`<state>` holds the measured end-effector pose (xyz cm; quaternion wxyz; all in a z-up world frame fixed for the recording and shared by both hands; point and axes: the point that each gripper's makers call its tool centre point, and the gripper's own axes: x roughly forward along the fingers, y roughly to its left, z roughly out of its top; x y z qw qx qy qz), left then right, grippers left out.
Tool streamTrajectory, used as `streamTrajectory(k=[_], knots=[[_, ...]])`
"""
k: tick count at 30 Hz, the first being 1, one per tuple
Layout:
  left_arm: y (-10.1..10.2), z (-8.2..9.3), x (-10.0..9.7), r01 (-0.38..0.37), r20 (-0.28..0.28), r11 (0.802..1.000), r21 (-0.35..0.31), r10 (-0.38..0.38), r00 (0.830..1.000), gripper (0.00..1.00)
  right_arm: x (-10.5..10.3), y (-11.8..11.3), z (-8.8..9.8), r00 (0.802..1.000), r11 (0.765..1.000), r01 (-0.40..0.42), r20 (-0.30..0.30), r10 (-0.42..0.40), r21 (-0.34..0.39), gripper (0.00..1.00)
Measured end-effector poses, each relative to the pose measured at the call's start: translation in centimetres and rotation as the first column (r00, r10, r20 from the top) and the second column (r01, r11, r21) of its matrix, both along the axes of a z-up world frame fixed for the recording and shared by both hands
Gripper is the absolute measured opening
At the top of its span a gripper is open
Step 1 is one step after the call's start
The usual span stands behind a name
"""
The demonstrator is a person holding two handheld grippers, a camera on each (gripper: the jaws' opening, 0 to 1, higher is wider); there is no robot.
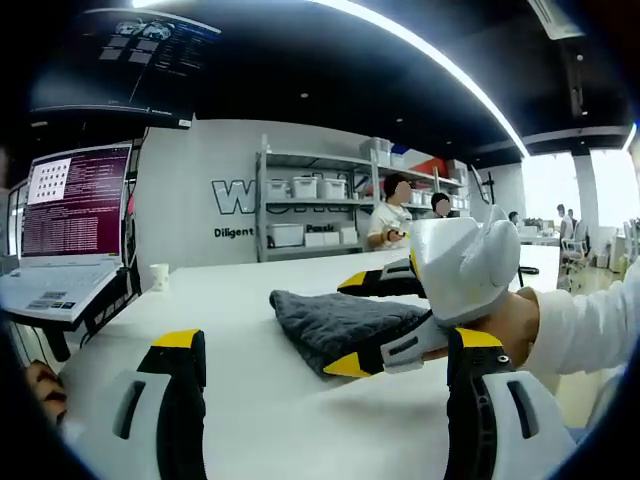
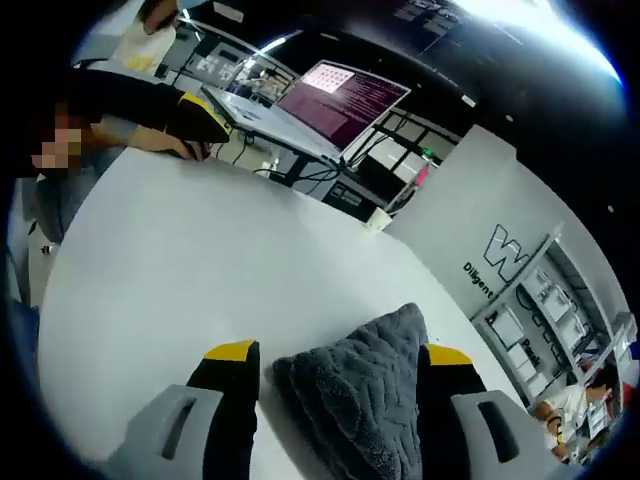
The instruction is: Open the folded towel by lifting each exposed corner and separating the folded layers until the towel lies flat within the target outline without major curled edges
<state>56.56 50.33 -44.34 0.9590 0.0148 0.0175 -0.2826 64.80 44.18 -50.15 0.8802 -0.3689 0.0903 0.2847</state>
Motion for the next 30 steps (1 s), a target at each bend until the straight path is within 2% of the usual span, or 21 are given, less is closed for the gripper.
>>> streamTrajectory(k=[3, 8, 18, 20, 22, 28, 30], knots=[[0.1, -0.1, 0.0, 0.001, -0.001, 1.000, -0.003, -0.001, 1.000, 0.99, 0.2, -0.1, -0.4, 1.000, 1.000, 0.000, -0.002, 0.000, -0.013, 0.57], [0.3, -0.1, 0.1, -0.001, -0.003, 1.000, -0.009, 0.001, 1.000, 0.99, 0.4, -0.4, -0.7, 1.000, 1.000, -0.003, -0.006, 0.003, -0.013, 0.41], [0.6, 0.0, 0.0, -0.008, 0.000, 1.000, -0.016, 0.008, 1.000, 0.99, 0.5, -0.7, -1.2, 1.000, 0.999, -0.025, 0.003, 0.025, -0.026, 0.26], [0.6, 0.0, 0.0, -0.007, 0.000, 1.000, -0.017, 0.007, 1.000, 0.99, 0.4, -0.5, -1.3, 0.999, 0.999, -0.042, 0.000, 0.042, -0.030, 0.21], [0.6, 0.1, 0.0, -0.006, 0.000, 1.000, -0.018, 0.006, 1.000, 0.99, 0.0, -0.2, -1.8, 0.996, 0.996, -0.082, -0.030, 0.081, -0.036, 0.11], [0.7, 0.2, -0.1, -0.008, 0.004, 1.000, -0.018, 0.008, 1.000, 0.99, -0.1, -0.4, -1.8, 0.996, 0.996, -0.084, -0.036, 0.083, -0.034, 0.05], [0.6, 0.1, -0.2, -0.006, 0.003, 1.000, -0.018, 0.006, 1.000, 0.99, -0.2, -0.6, -1.5, 0.995, 0.996, -0.086, -0.053, 0.086, 0.005, 0.03]])
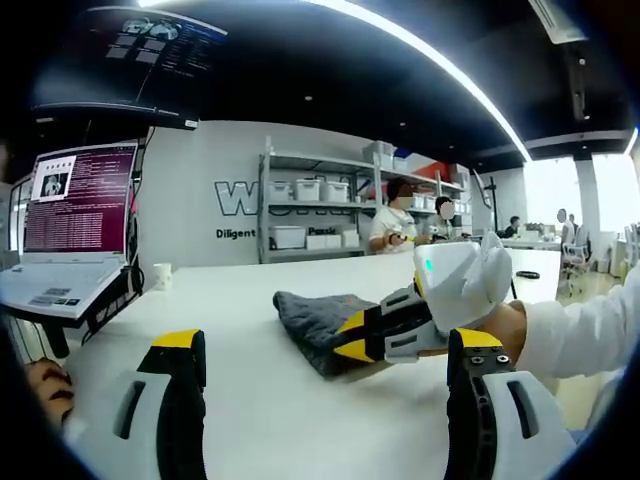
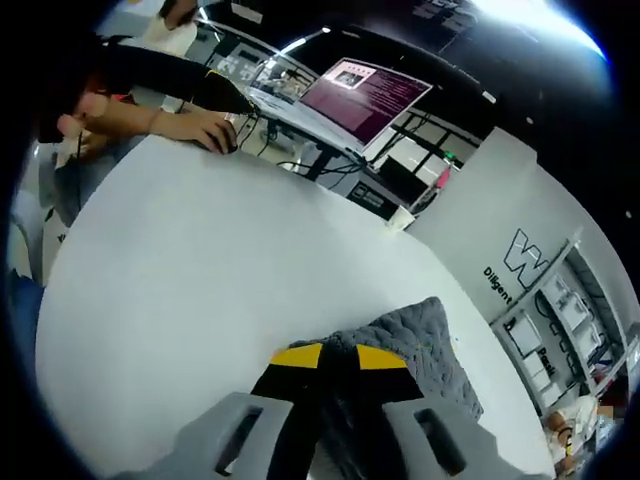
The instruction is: Open the folded towel by lifting each exposed corner and separating the folded layers until the towel lies flat within the target outline without major curled edges
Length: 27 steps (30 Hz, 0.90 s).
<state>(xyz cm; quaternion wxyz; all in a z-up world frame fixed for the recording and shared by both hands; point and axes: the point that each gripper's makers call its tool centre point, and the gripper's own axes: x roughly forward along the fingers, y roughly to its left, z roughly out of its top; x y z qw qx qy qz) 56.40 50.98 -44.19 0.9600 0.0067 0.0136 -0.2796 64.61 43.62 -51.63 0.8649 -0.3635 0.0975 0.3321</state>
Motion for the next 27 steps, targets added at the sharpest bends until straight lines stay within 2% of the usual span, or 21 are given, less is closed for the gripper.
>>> streamTrajectory(k=[3, 5, 6, 7, 14, 19, 21, 24, 25, 27], knots=[[-0.1, -0.1, 0.0, 0.003, -0.002, 1.000, 0.001, -0.003, 1.000, 0.99, 0.0, -0.4, 0.7, 0.999, 0.995, 0.029, -0.048, -0.025, 0.092, 0.01], [-0.1, -0.1, 0.0, 0.004, -0.002, 1.000, 0.001, -0.004, 1.000, 0.99, 0.1, -1.0, 1.7, 0.995, 0.980, 0.063, -0.083, -0.048, 0.190, 0.00], [-0.1, -0.1, 0.0, 0.004, -0.002, 1.000, 0.002, -0.004, 1.000, 0.99, 0.2, -1.3, 1.9, 0.993, 0.974, 0.077, -0.100, -0.057, 0.211, 0.00], [-0.1, -0.1, 0.0, 0.004, -0.002, 1.000, 0.001, -0.004, 1.000, 0.99, 0.3, -1.6, 2.7, 0.993, 0.963, 0.084, -0.101, -0.060, 0.256, 0.00], [-0.5, -0.2, 0.0, 0.011, -0.004, 1.000, 0.004, -0.011, 1.000, 0.99, 0.9, -4.0, 5.9, 0.992, 0.904, 0.121, -0.092, -0.090, 0.411, 0.00], [-0.6, -0.2, 0.0, 0.011, -0.004, 1.000, 0.007, -0.010, 1.000, 0.99, 2.0, -6.4, 8.1, 0.986, 0.834, 0.166, -0.107, -0.129, 0.526, 0.00], [-0.7, -0.2, 0.0, 0.011, -0.005, 1.000, 0.008, -0.011, 1.000, 0.99, 2.3, -7.6, 9.0, 0.983, 0.794, 0.186, -0.118, -0.144, 0.579, 0.00], [-0.8, -0.3, 0.0, 0.014, -0.007, 1.000, 0.012, -0.014, 1.000, 0.99, 2.3, -8.5, 9.6, 0.981, 0.765, 0.195, -0.117, -0.156, 0.614, 0.00], [-0.9, -0.4, 0.0, 0.016, -0.008, 1.000, 0.015, -0.016, 1.000, 0.99, 2.6, -9.5, 10.2, 0.978, 0.735, 0.208, -0.124, -0.168, 0.645, 0.00], [-0.9, -0.4, 0.1, 0.016, -0.009, 1.000, 0.015, -0.016, 1.000, 0.99, 2.6, -10.2, 10.5, 0.976, 0.723, 0.214, -0.120, -0.180, 0.657, 0.00]])
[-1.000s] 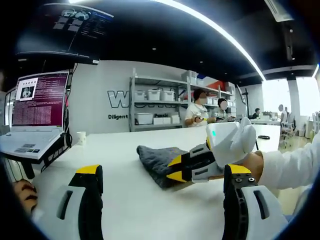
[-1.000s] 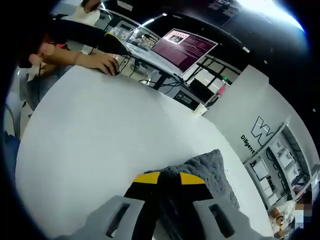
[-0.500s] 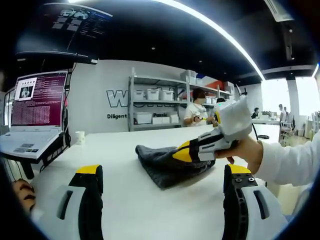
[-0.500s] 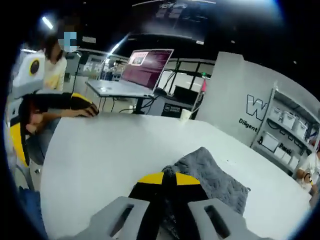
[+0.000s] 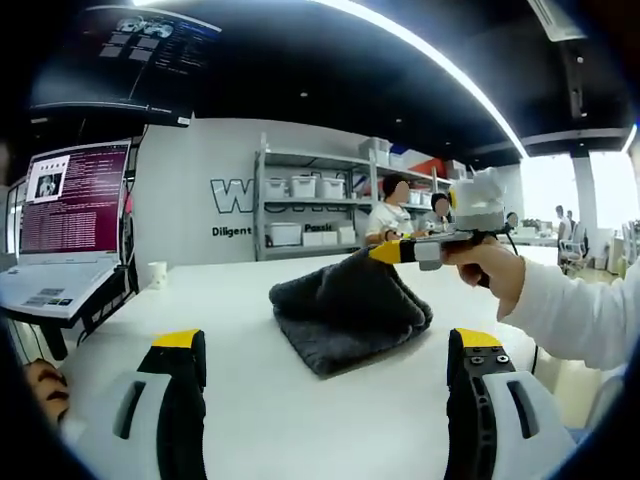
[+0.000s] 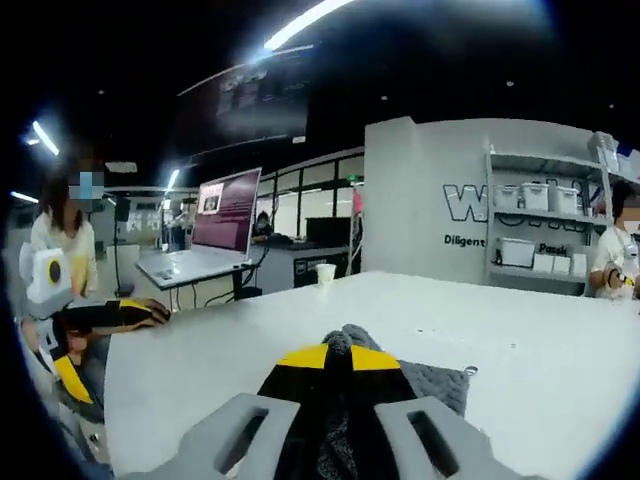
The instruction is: Open the folded towel by lifting each exposed corner and separating the folded layers until the towel lies flat within the target outline without major curled edges
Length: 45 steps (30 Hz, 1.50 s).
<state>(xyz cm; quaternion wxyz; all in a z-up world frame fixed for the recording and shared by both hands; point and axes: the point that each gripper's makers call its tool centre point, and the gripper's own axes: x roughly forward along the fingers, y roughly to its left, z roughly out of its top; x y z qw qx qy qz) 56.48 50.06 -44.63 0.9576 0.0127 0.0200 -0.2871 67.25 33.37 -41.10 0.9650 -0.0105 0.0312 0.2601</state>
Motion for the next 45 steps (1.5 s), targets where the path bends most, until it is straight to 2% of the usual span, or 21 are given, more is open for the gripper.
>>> streamTrajectory(k=[15, 24, 33, 45], knots=[[-0.1, -0.2, 0.2, 0.001, -0.005, 1.000, 0.003, -0.001, 1.000, 0.99, 0.4, -6.1, 2.1, 0.990, 0.988, 0.131, 0.050, -0.135, 0.080, 0.00], [0.3, -0.4, 0.4, -0.008, -0.009, 1.000, -0.001, 0.008, 1.000, 0.99, 0.2, -10.4, 2.6, 0.970, 0.967, 0.226, 0.069, -0.235, 0.119, 0.00], [0.6, -0.4, 0.5, -0.012, -0.012, 1.000, -0.003, 0.012, 1.000, 0.99, -0.2, -14.8, 1.8, 0.940, 0.934, 0.322, 0.065, -0.335, 0.157, 0.00], [0.4, -0.4, 0.4, -0.012, -0.012, 1.000, 0.004, 0.012, 1.000, 0.99, -1.4, -21.1, -1.1, 0.886, 0.875, 0.455, 0.012, -0.463, 0.166, 0.00]])
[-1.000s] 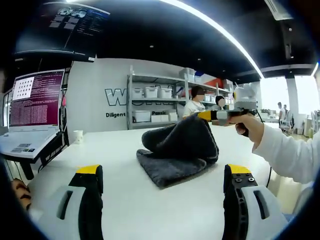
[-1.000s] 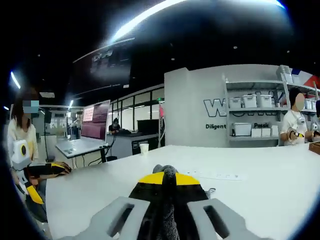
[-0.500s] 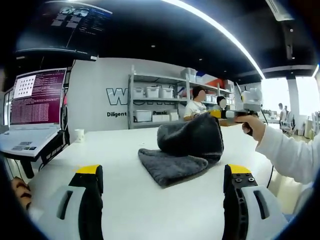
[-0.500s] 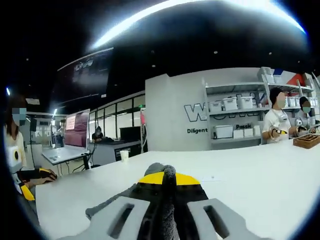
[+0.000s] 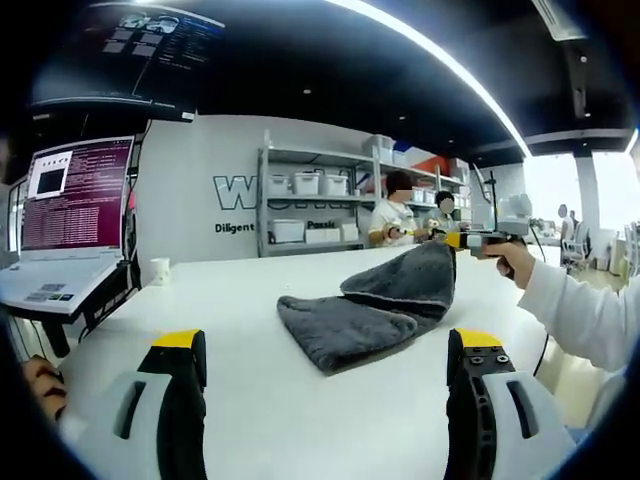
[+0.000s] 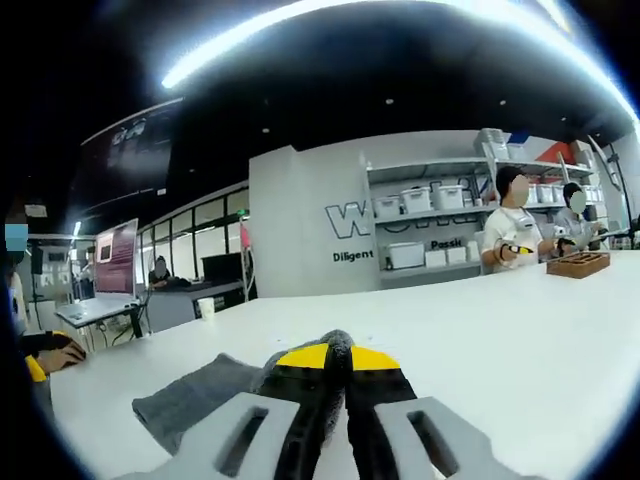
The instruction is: Open the folded towel by lifting each exposed corner and separating the folded layers until the towel lies flat within the target outline without major curled edges
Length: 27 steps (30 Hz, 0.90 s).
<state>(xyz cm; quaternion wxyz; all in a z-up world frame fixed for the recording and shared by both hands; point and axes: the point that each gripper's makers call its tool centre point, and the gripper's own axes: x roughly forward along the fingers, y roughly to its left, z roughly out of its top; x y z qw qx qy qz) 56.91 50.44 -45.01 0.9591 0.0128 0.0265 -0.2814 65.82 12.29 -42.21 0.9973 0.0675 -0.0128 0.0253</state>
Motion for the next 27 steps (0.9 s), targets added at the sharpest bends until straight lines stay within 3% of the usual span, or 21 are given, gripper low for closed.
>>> streamTrajectory(k=[9, 21, 27], knots=[[0.1, 0.1, -0.1, -0.005, 0.001, 1.000, 0.000, 0.005, 1.000, 0.99, -2.0, -3.8, -2.8, 0.995, 0.997, 0.082, -0.059, -0.081, -0.001, 0.00], [-0.4, 0.1, -0.2, 0.004, -0.002, 1.000, 0.006, -0.004, 1.000, 0.99, -4.0, -6.0, -7.6, 0.977, 0.992, 0.126, -0.176, -0.123, 0.002, 0.00], [-0.3, 0.0, -0.2, -0.001, -0.004, 1.000, 0.009, 0.001, 1.000, 0.99, -4.2, -6.3, -8.6, 0.971, 0.992, 0.129, -0.202, -0.124, 0.011, 0.00]])
